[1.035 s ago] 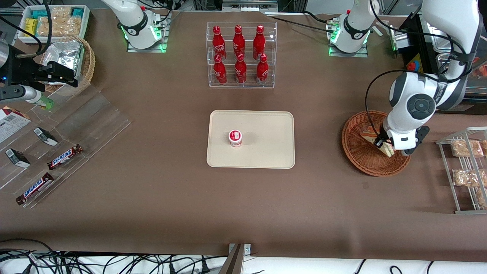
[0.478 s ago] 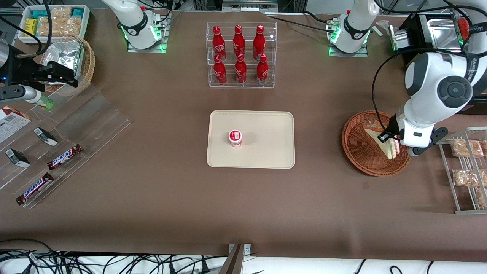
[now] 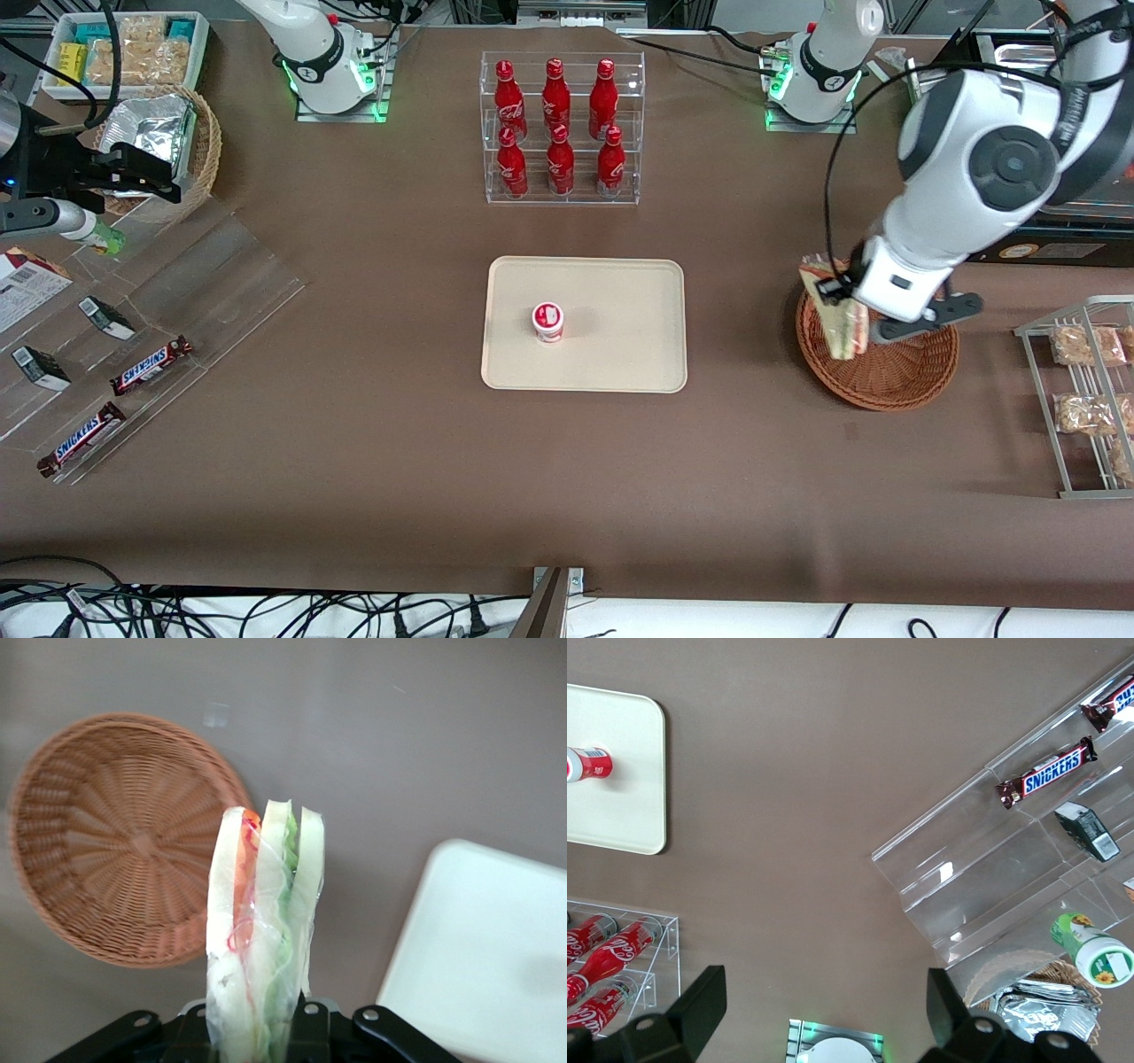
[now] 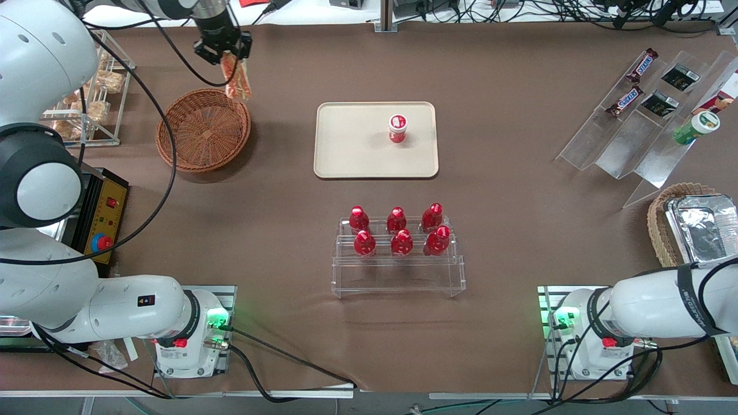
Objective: Place sandwich from basket to tray
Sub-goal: 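Lift the sandwich out of the basket and carry it to the tray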
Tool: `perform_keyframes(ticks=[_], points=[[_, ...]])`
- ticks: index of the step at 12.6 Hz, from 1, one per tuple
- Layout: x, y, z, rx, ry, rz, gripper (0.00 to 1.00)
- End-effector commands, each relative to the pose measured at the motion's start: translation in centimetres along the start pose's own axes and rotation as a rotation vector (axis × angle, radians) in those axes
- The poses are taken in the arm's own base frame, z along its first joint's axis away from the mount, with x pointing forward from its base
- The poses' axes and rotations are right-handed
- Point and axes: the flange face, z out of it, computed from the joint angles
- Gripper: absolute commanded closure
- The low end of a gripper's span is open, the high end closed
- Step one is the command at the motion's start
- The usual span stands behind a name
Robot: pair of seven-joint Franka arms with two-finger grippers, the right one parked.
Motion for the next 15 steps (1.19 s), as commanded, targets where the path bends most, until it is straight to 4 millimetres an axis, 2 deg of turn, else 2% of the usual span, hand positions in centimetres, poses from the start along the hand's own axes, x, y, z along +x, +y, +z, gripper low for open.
perform_keyframes(ticks=[1,5,8,9,13,15], points=[[-2.9,4.7,-1.2,-0.029,-0.016,0.137,1.0],[-7.5,12.5,0.1,-0.07,0.007,0.292,1.0],[-9.7,16.2,3.3,-0.024,0.004,0.358,1.0],[-9.6,16.9,4.4,-0.036,0.006,0.323,1.0],[-9.8,19.7,11.1,0.008,0.023,0.248,1.0],[-10.8,21.3,14.9,0.04,0.027,0.25,1.0]])
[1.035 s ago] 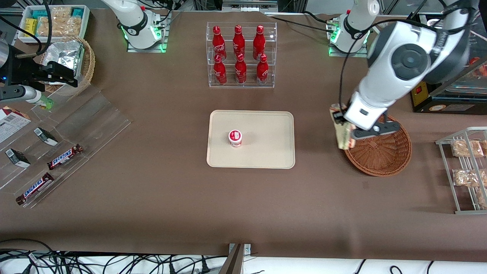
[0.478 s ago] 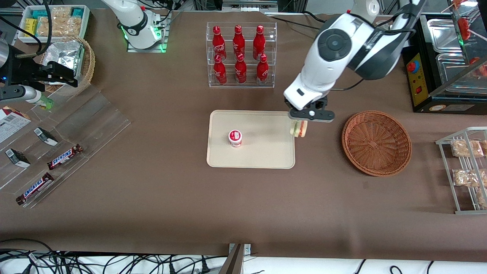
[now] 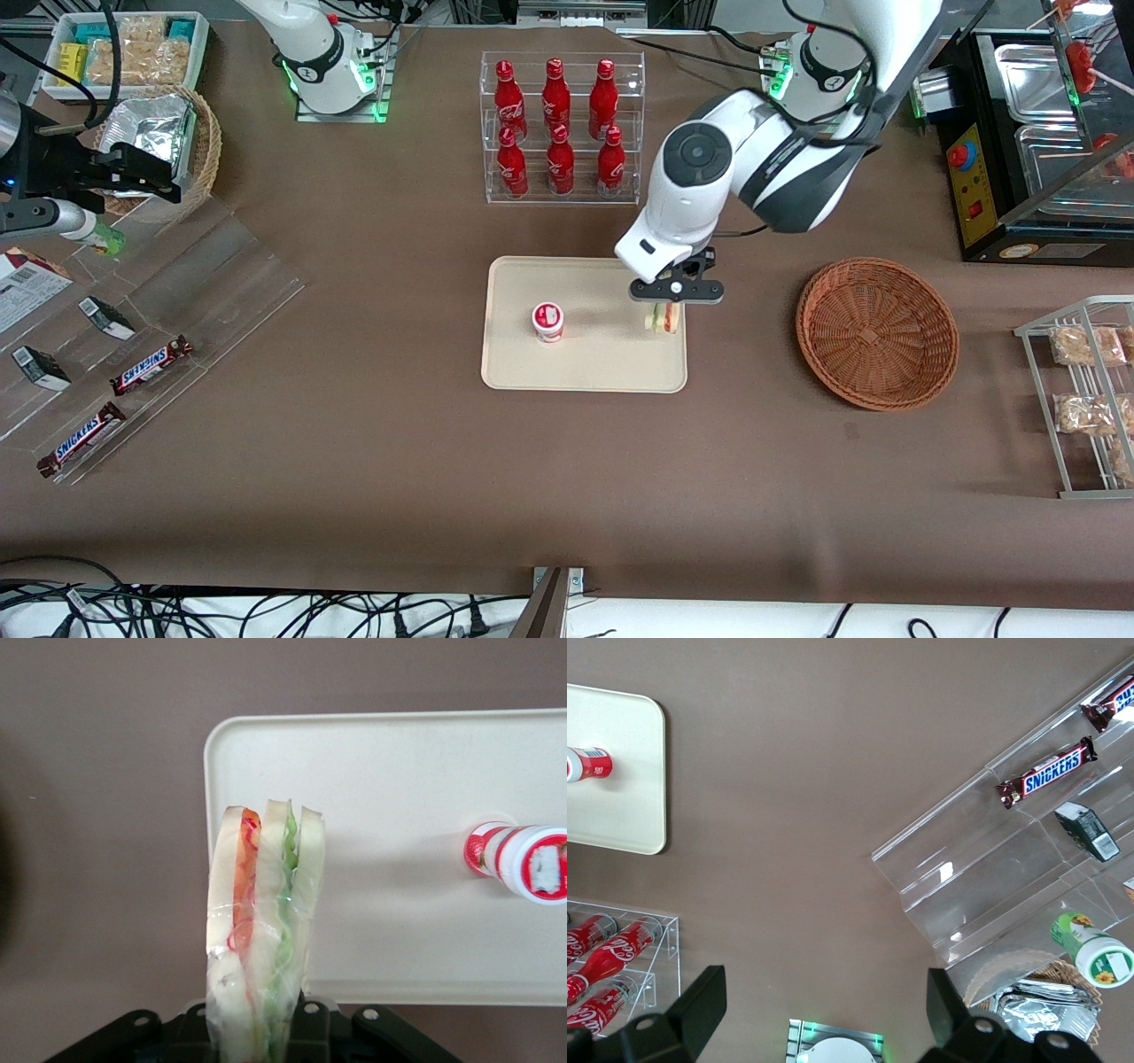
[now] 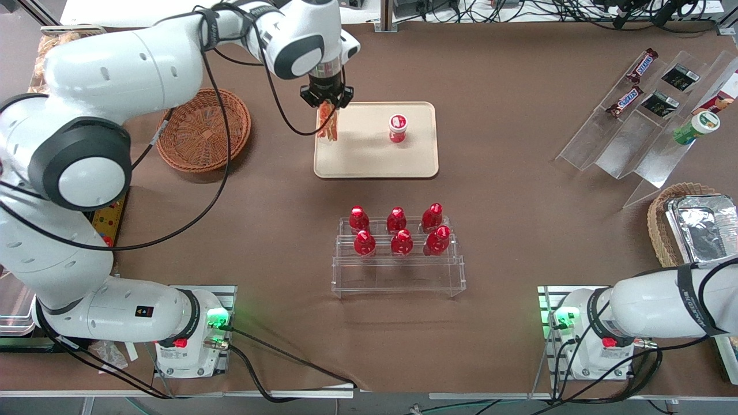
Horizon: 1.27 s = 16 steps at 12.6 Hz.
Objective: Place sandwich from basket to tray
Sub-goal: 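Lift the sandwich out of the basket and carry it to the tray, then lower the sandwich onto the tray beside the bottle and open the gripper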
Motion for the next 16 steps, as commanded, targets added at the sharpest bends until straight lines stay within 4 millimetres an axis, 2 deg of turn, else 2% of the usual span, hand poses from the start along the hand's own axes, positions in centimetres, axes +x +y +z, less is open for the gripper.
perform_keyframes(ticks=[1,4,7,9,13,14,15,16], points=[[0.2,2.1,4.3,0.039,0.014,-0.02,1.0],[-0.3,3.2,8.1,0.069,0.013,-0.033,1.0],[-0.4,3.4,10.3,0.083,0.013,-0.027,1.0],[-0.5,3.5,10.9,0.089,0.012,-0.017,1.0],[0.5,3.9,11.2,0.073,0.012,-0.039,1.0],[0.6,3.9,11.2,0.076,0.013,-0.048,0.96],[0.6,3.9,11.1,0.076,0.014,-0.048,0.84],[0.7,3.8,11.2,0.076,0.014,-0.05,0.63]])
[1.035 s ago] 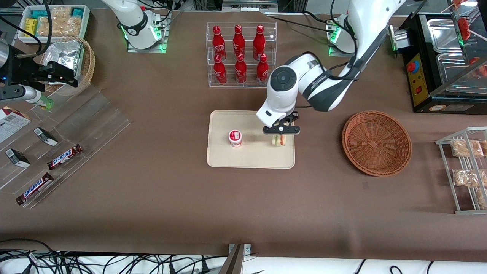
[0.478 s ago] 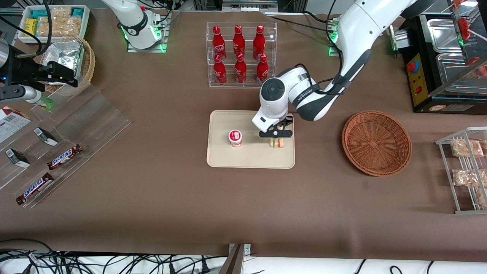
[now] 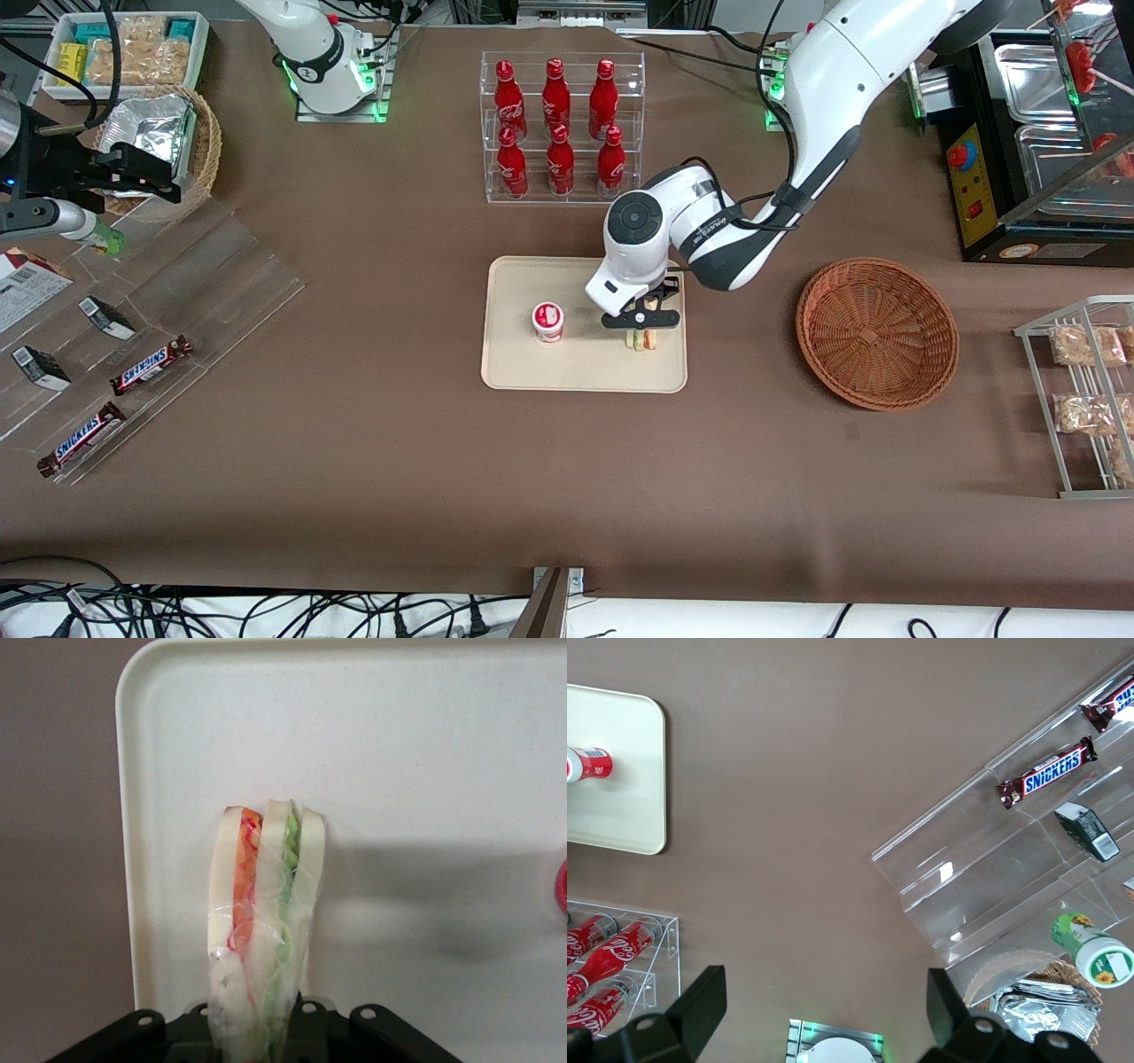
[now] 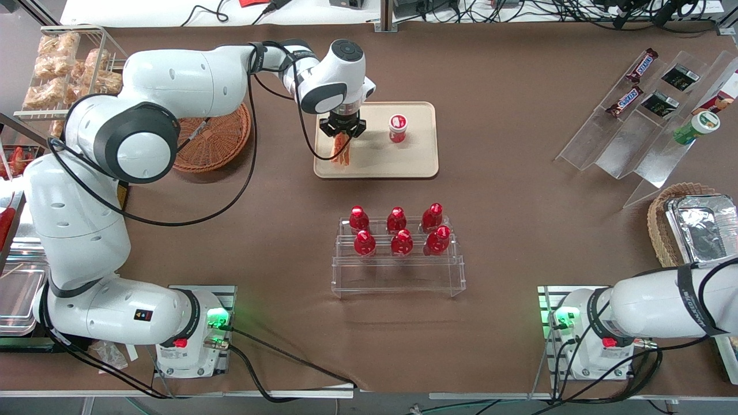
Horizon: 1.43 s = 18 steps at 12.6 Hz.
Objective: Place sandwich from basket to tray
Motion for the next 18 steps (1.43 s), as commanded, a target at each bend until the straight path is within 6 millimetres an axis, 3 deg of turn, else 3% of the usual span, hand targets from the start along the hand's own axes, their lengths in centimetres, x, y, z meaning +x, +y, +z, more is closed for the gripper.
perform_keyframes(ticks=[1,3,5,8,12,15,18], points=[[0.5,0.6,-0.3,0.013,0.03,-0.008,0.32],[0.6,0.4,-0.3,0.03,0.04,-0.003,0.0],[0.7,0.1,-1.0,0.031,0.05,-0.034,0.0],[2.6,-2.3,-4.9,0.073,0.065,-0.105,0.0],[6.9,-8.7,-11.9,0.104,0.1,-0.246,0.0],[8.4,-13.7,-16.7,0.067,0.111,-0.35,0.0],[9.0,-16.2,-20.8,0.045,0.1,-0.415,0.0]])
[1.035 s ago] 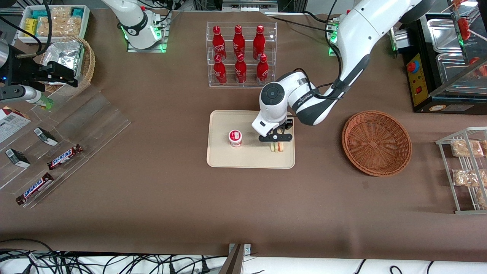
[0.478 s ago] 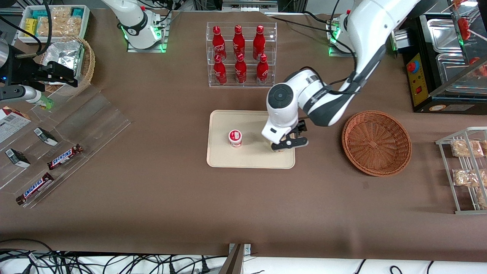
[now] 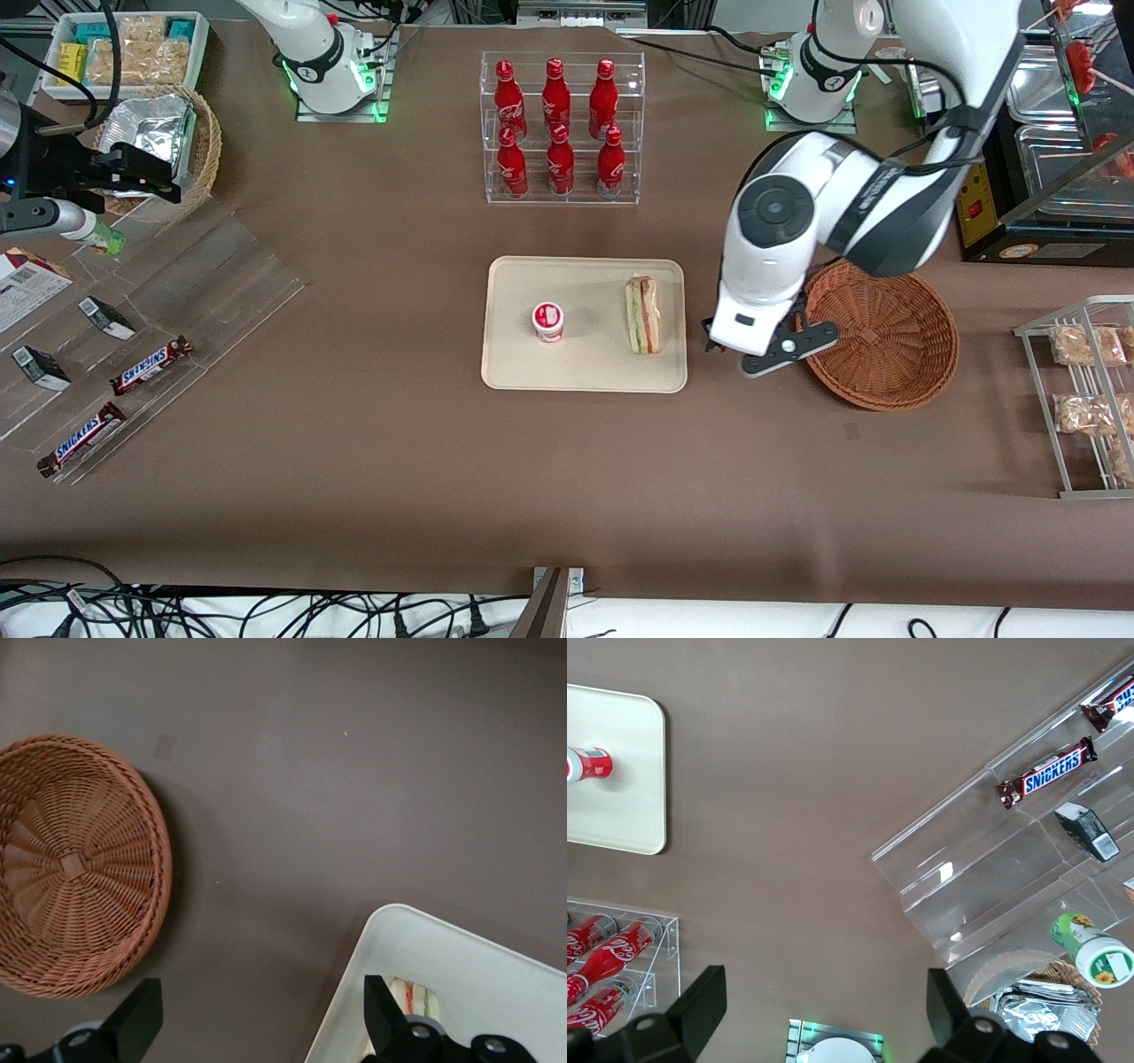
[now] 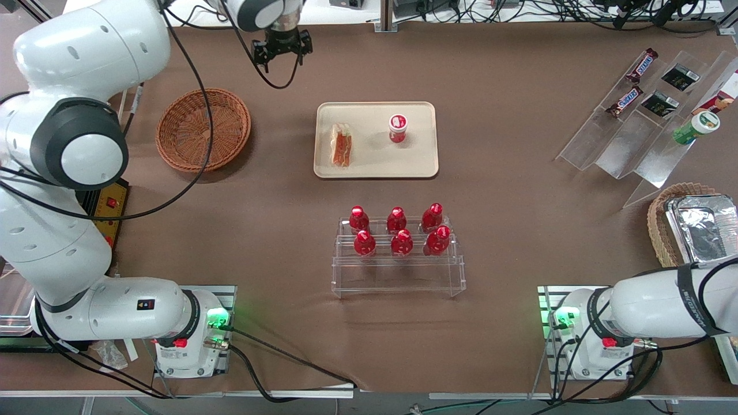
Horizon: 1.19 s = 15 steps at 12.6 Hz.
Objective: Place sandwich from basket to tray
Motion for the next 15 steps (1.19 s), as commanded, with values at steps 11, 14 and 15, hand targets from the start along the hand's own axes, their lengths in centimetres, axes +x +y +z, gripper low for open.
perform_keyframes(ticks=[11,14,15], points=[[8.9,-21.5,-11.7,-0.114,-0.176,0.243,0.0],[8.7,-25.8,-12.9,-0.129,-0.189,0.382,0.0],[8.4,-26.9,-13.4,-0.14,-0.182,0.418,0.0]])
